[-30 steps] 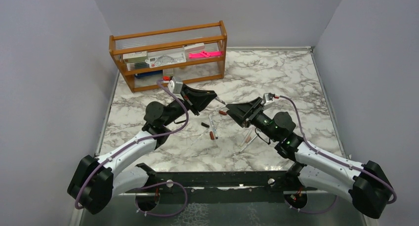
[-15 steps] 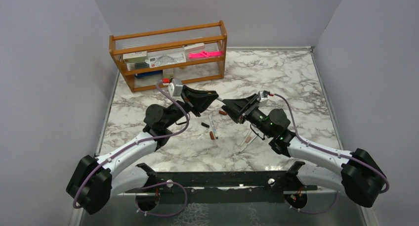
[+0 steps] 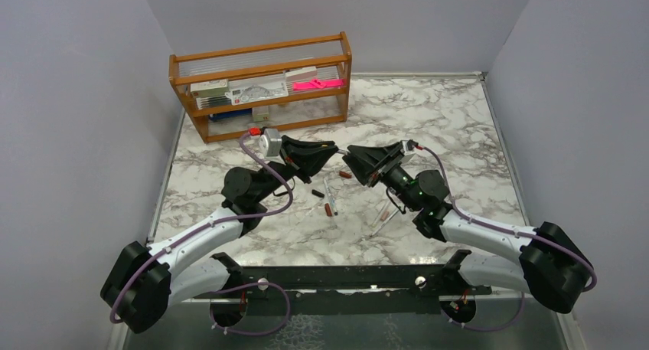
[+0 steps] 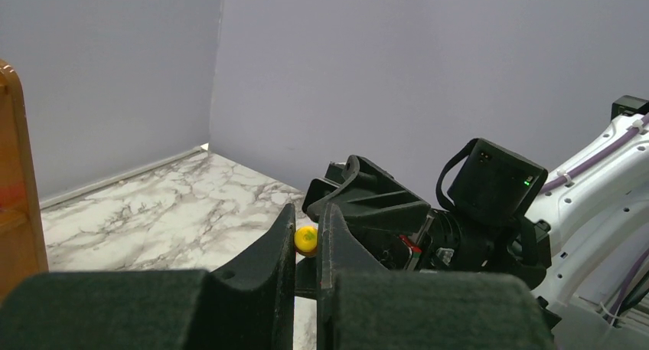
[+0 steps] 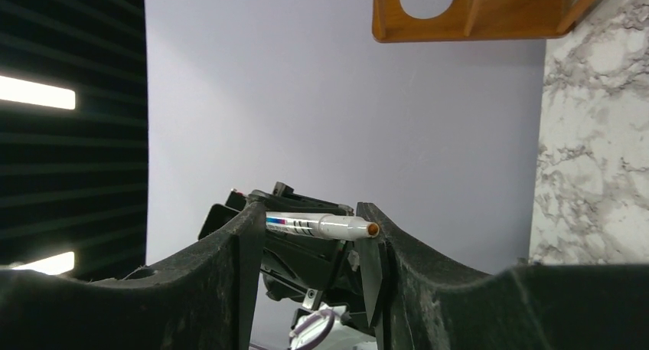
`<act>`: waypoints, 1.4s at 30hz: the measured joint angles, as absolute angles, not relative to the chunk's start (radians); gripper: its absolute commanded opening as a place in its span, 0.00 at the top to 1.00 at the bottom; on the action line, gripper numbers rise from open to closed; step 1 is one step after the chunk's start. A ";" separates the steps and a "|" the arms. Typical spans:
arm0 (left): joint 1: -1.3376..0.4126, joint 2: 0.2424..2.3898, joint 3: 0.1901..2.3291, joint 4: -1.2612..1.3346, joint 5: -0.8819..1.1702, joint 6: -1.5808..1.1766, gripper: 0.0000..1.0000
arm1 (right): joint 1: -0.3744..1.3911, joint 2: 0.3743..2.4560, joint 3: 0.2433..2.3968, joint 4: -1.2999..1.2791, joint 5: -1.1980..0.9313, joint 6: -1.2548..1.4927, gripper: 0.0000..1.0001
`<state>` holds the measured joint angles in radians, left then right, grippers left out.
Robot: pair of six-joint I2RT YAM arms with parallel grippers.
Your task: Insert the pens into the pen caps
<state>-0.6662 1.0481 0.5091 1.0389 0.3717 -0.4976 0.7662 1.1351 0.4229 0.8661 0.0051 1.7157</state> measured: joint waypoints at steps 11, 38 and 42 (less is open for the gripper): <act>-0.691 1.047 0.492 1.058 0.377 -0.484 1.00 | 0.767 1.232 0.400 1.047 0.045 1.788 0.88; -0.689 1.063 0.733 0.638 0.734 -0.506 0.29 | 0.765 0.849 0.838 0.289 0.024 0.734 0.98; -0.689 1.097 0.746 0.605 0.809 -0.501 0.29 | 0.765 0.839 0.897 0.096 -0.012 0.566 0.98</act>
